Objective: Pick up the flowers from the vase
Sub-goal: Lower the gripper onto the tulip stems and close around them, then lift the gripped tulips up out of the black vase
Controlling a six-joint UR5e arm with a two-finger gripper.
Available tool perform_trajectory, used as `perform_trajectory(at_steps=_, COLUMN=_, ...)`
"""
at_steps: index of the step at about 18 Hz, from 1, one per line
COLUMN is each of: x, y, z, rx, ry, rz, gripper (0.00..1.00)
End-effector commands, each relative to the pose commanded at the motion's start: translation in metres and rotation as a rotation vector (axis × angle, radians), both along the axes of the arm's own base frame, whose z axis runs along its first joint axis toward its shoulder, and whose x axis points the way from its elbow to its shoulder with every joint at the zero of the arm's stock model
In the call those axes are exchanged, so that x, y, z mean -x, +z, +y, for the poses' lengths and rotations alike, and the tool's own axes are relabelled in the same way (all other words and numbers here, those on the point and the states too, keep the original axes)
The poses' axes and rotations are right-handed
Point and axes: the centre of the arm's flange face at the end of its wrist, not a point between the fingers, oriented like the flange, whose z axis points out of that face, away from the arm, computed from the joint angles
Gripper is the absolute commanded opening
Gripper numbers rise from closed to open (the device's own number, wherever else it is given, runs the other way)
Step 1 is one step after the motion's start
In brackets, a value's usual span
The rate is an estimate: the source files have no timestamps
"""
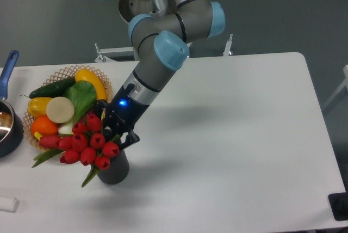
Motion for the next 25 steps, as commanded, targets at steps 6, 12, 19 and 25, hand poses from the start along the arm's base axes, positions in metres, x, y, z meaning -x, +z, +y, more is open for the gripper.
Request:
perform_trajectory(at_steps=6, x=0.002, y=0.025, z=-0.003, rx=-0.033, ry=0.026, rz=-0.013, gripper=0.45)
perform_trajectory(at_steps=12, x=0.011, y=0.065, z=-0.005, rx=-0.085, ry=0.056, rz=0.001, gripper=0.45)
perform_trajectory(at_steps=19, x=0.016, y=0.103, z=-0.006, rx=-0.117, ry=0.101, rz=0.005, gripper=0.45)
perform_trajectory(at_steps=25, x=0.014, y=0.128, z=-0.003, rx=-0.143, ry=0.132, rz=-0.068, gripper=0.45)
